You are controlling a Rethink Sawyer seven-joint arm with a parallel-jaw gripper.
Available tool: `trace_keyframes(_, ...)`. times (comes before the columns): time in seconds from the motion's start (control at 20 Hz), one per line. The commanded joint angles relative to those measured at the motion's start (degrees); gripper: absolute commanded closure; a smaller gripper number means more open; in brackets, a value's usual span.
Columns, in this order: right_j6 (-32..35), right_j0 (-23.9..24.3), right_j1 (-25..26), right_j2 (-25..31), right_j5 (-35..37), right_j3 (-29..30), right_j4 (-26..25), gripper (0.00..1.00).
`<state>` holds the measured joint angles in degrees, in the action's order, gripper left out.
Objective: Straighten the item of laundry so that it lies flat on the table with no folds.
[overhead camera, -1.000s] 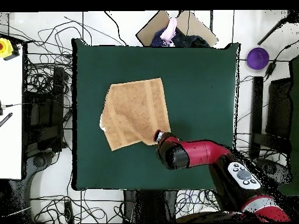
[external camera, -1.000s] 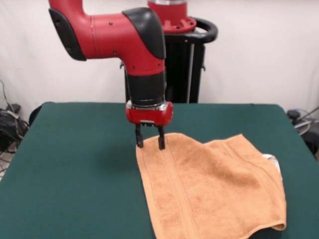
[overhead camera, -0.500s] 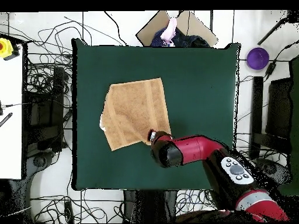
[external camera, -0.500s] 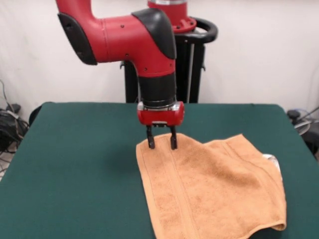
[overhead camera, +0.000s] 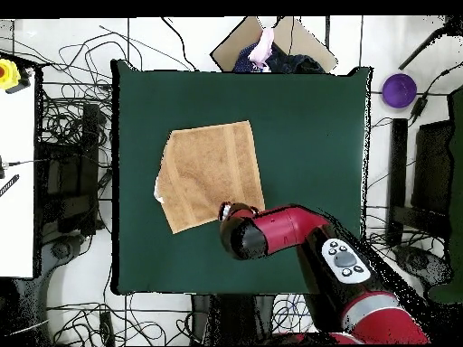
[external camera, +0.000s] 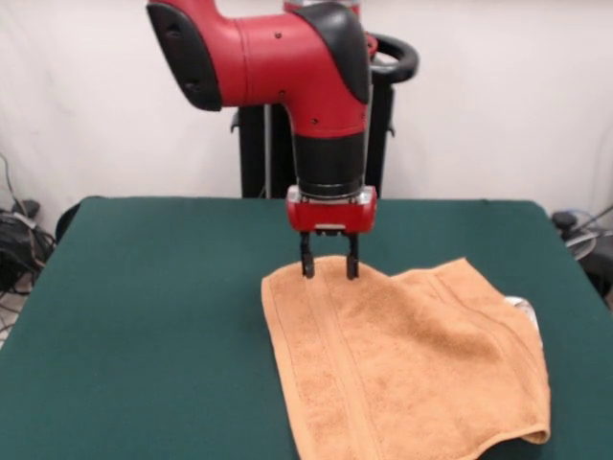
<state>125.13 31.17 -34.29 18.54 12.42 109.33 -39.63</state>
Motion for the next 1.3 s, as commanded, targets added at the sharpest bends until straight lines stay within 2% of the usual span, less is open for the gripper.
trace_keyframes(0.05, -8.22, 3.68, 3.71, 4.63, 3.41, -3.44, -4.04, 0.00)
trace_keyframes(0.15, -8.39, 5.27, 5.28, 5.85, 3.20, -3.86, -3.88, 0.00)
trace_keyframes(0.3, -2.67, 4.91, 4.58, 4.41, 1.15, -2.35, -1.35, 0.00)
trace_keyframes(0.4, -1.34, 5.14, 4.49, 4.61, 0.27, -1.60, -0.70, 0.00)
trace_keyframes(0.55, -0.61, 5.65, 5.64, 4.92, -0.93, -1.59, -0.72, 0.00)
trace_keyframes(0.8, 1.63, 2.89, 5.14, 1.91, -2.76, -1.76, -1.63, 0.00)
trace_keyframes(1.0, 4.15, 2.51, 5.72, 1.03, -5.88, -0.96, -0.80, 0.00)
trace_keyframes(1.3, 4.76, 3.63, 7.15, 1.16, -8.55, -0.12, 0.00, 0.00)
